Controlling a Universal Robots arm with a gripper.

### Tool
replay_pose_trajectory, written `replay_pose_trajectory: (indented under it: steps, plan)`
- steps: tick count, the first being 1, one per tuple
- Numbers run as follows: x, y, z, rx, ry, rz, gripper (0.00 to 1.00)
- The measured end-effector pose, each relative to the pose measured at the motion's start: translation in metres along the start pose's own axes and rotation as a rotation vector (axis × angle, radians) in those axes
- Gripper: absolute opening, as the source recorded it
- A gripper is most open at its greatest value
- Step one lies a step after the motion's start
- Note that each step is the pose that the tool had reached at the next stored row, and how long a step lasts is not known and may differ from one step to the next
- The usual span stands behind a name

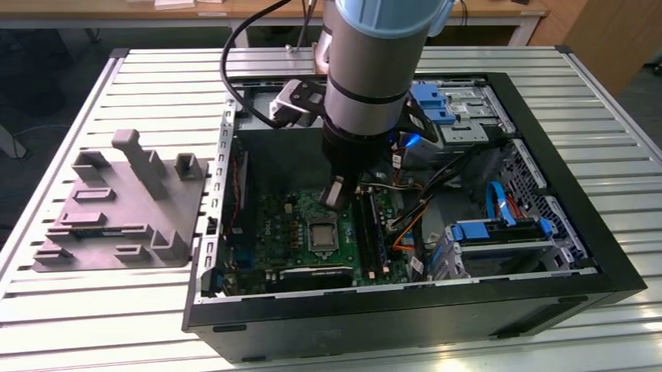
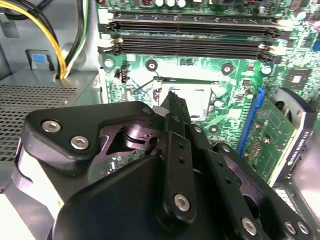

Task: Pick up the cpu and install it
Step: 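Close the cpu cover, then install the first cpu locking lever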

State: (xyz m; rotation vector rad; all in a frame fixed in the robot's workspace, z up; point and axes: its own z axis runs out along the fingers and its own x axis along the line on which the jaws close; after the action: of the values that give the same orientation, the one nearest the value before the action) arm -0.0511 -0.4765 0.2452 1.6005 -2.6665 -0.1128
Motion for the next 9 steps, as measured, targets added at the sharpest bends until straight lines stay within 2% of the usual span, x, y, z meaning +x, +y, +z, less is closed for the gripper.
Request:
replay_pose_trajectory:
  steps: [9]
  plan:
    - [0.0015, 0.0006, 0.0002, 0.0005, 0.0011, -0.002, 0.11]
